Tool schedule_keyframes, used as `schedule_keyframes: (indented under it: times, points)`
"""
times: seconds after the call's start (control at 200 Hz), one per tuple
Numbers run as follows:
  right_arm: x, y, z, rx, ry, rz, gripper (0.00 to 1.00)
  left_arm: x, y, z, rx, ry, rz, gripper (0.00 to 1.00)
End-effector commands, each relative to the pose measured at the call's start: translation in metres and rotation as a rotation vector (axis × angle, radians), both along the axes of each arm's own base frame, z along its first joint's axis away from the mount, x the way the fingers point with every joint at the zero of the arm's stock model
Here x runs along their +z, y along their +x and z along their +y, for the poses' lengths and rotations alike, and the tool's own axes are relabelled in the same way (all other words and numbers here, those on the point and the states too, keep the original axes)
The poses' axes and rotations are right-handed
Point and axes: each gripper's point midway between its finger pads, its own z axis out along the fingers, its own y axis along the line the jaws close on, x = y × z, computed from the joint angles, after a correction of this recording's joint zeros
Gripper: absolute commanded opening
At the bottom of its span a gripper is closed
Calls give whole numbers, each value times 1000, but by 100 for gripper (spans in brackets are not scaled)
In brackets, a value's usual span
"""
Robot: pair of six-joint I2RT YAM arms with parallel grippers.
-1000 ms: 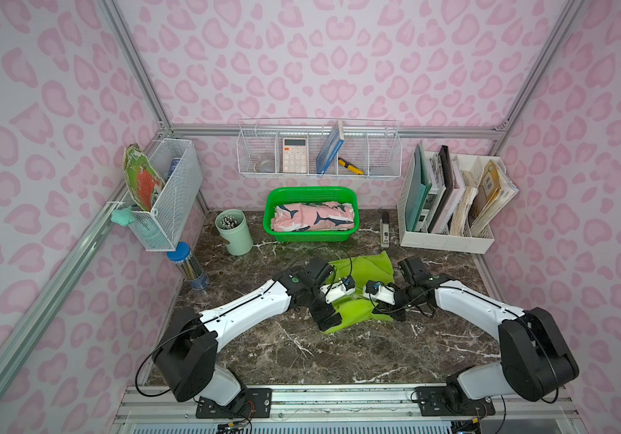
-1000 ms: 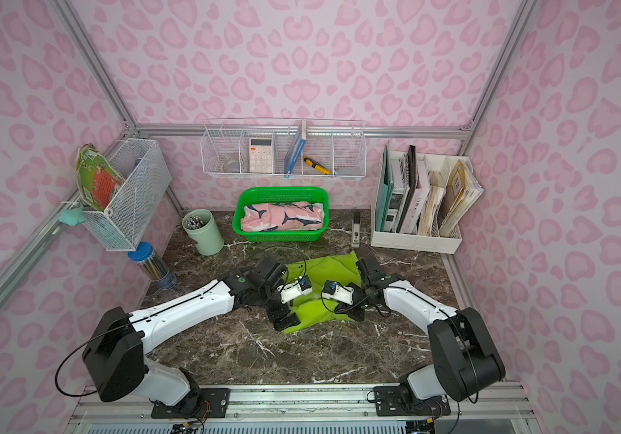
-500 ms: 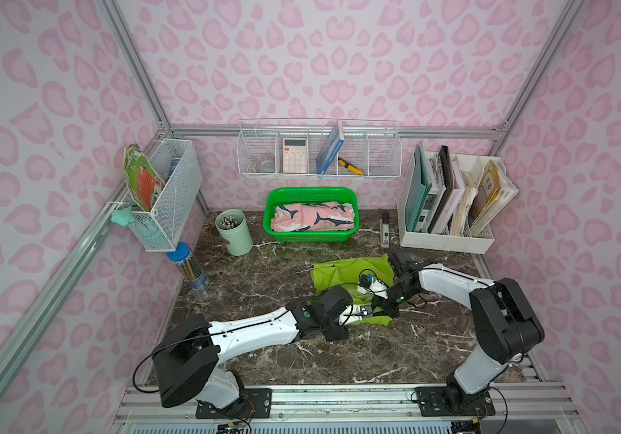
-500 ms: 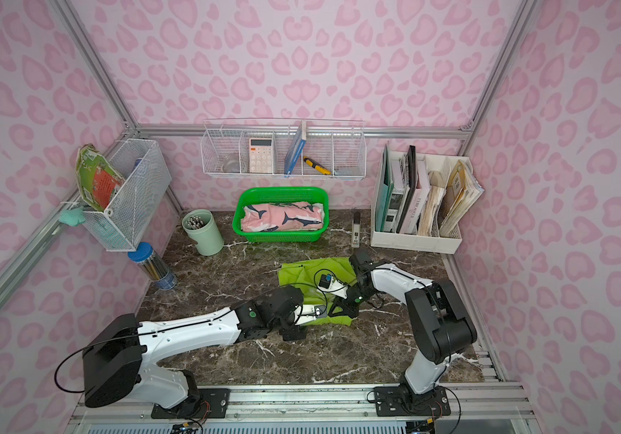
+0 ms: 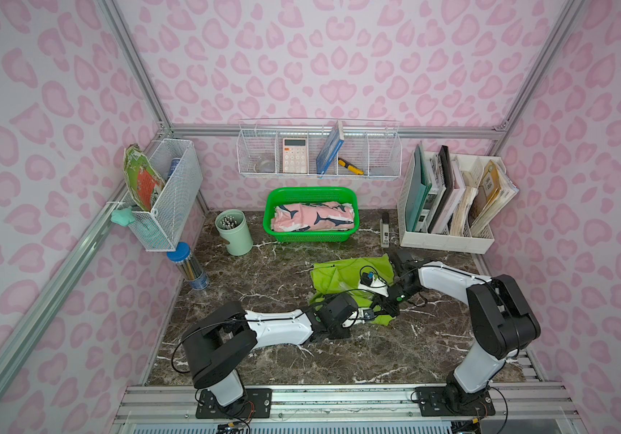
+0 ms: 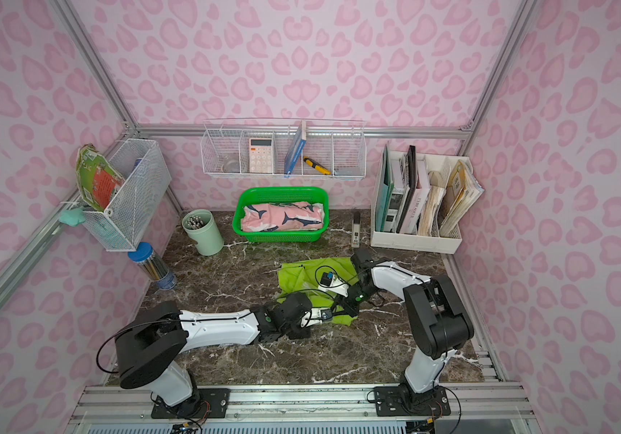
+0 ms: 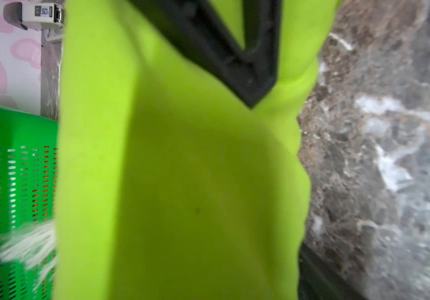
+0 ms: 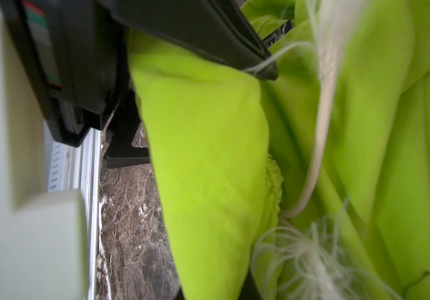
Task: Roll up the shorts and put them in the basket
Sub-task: Roll the shorts at the center of the board.
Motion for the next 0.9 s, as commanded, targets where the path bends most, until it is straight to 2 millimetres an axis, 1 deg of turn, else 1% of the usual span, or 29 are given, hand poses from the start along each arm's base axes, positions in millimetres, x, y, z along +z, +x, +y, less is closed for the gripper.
schedule_keyframes:
  times: [0.0, 0.02, 0.03, 0.045, 0.065, 0.09, 0.11, 0.13, 0.135, 0.14, 0.145, 0.155, 0.165, 0.2, 0.27, 0.325, 0.37, 0.41, 0.51, 0.565, 0.605, 0.61, 0.65, 0.695, 0.73, 0.84, 0.895]
  points:
    - [5, -1, 1, -2, 24, -11, 3, -10, -7, 2, 19, -6, 94, 67]
    - [5, 0, 1, -8, 23, -18, 6, -10, -7, 2, 22, -8, 100, 58]
    - [5, 1, 1, -10, 24, -22, 7, -10, -8, 2, 24, -8, 103, 56]
    - [6, 3, 0, -17, 25, -32, 9, -10, -8, 3, 27, -8, 110, 48]
    - [6, 4, 0, -27, 24, -41, 11, -10, -8, 3, 29, -9, 119, 42]
    - [6, 7, -1, -46, 22, -52, 19, -11, -9, 5, 33, -8, 131, 36]
    - [5, 10, -2, -60, 17, -63, 28, -12, -10, 6, 38, -5, 141, 32]
    - [5, 13, -3, -75, 12, -78, 82, -12, -11, 6, 41, -3, 151, 29]
    - [5, 14, -3, -78, 11, -82, 91, -12, -11, 6, 42, -3, 154, 27]
    - [4, 14, -3, -82, 9, -83, 96, -11, -11, 6, 42, -3, 156, 26]
    - [4, 15, -4, -86, 8, -87, 98, -12, -12, 7, 43, -2, 159, 24]
    - [4, 16, -4, -92, 5, -93, 99, -12, -12, 8, 46, 0, 164, 22]
    - [4, 17, -5, -96, 3, -100, 100, -12, -13, 8, 48, 0, 169, 18]
    - [5, 20, -6, -105, 1, -125, 100, -12, -14, 9, 56, 3, 184, 0]
    - [8, 30, -12, -160, -21, -190, 100, -11, -19, 10, 59, -5, 213, 0]
    - [15, 46, -21, -232, -29, -274, 100, -11, -23, 12, 60, -8, 260, 0]
    - [24, 59, -29, -298, -30, -348, 100, -10, -27, 13, 61, -10, 305, 0]
    - [36, 66, -36, -336, -17, -406, 100, -9, -28, 13, 66, -17, 344, 0]
    - [62, 72, -45, -383, 22, -539, 100, -5, -27, 13, 82, -59, 441, 0]
    - [71, 68, -48, -369, 26, -607, 100, -1, -32, 12, 82, -75, 541, 0]
    - [72, 63, -50, -354, 13, -656, 100, 4, -33, 10, 91, -96, 608, 0]
    - [72, 63, -50, -353, 9, -662, 100, 8, -30, 8, 90, -111, 608, 0]
    - [70, 55, -50, -315, -9, -714, 100, 10, -35, 8, 90, -127, 696, 0]
    - [66, 46, -49, -269, -40, -779, 100, 18, -34, 5, 98, -152, 766, 0]
    - [62, 37, -43, -221, -54, -830, 100, 22, -36, 3, 92, -168, 823, 0]
    - [59, 15, -32, -130, -46, -1001, 100, 21, -36, 4, 116, -189, 965, 0]
    - [63, 6, -27, -111, -14, -1073, 100, 19, -38, 5, 122, -185, 1031, 0]
